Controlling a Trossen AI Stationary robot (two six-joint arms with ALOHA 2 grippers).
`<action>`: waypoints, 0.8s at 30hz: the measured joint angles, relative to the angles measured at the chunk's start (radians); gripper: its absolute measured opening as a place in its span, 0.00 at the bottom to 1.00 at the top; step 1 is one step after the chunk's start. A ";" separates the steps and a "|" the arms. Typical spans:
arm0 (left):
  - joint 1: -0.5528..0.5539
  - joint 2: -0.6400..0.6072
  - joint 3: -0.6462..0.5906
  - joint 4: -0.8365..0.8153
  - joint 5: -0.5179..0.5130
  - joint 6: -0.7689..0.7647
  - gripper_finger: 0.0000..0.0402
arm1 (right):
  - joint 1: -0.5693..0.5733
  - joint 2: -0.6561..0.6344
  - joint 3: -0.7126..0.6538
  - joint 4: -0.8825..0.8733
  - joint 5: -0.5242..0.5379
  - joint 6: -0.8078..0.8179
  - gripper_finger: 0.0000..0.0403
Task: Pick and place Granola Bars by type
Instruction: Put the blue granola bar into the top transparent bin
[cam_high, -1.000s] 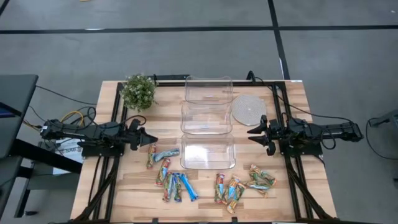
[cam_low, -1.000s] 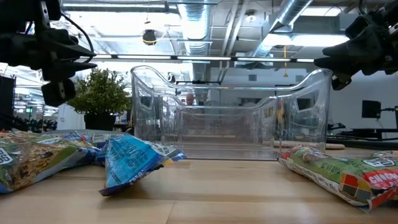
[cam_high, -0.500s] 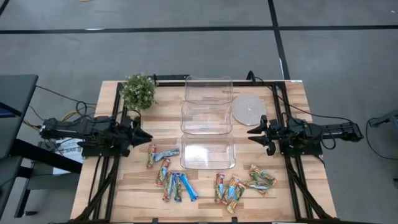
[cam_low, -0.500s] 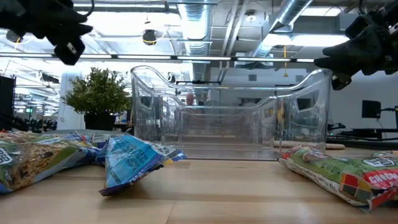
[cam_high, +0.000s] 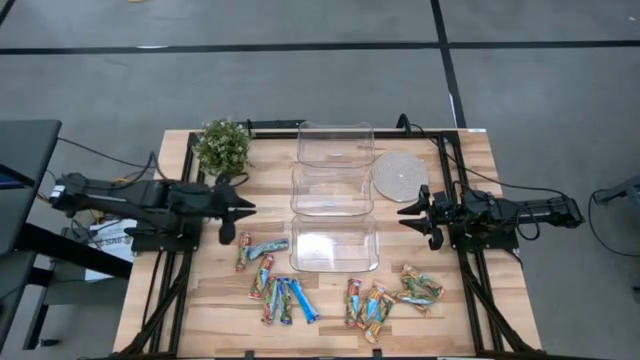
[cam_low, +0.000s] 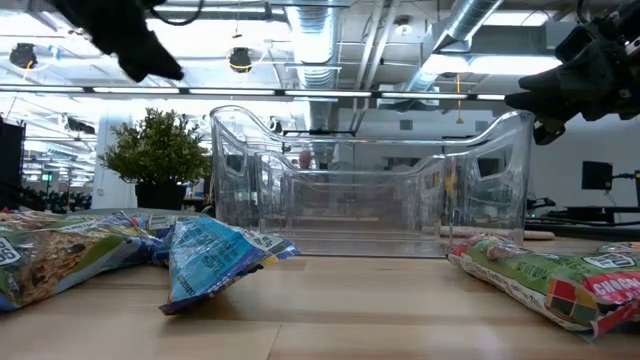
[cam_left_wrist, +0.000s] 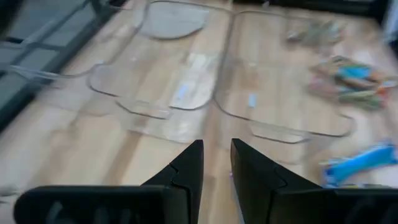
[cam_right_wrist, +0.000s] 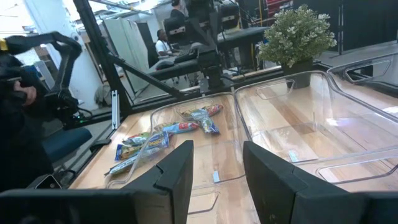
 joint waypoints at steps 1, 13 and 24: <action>0.000 0.031 0.021 -0.003 -0.013 0.007 0.18 | 0.000 0.000 0.000 0.000 0.000 0.000 0.33; 0.001 0.231 0.177 0.017 0.060 0.078 0.18 | 0.000 0.000 0.000 0.000 0.000 0.000 0.33; 0.000 0.266 0.175 -0.066 0.163 -0.005 0.18 | 0.000 0.000 0.000 0.000 0.000 0.000 0.33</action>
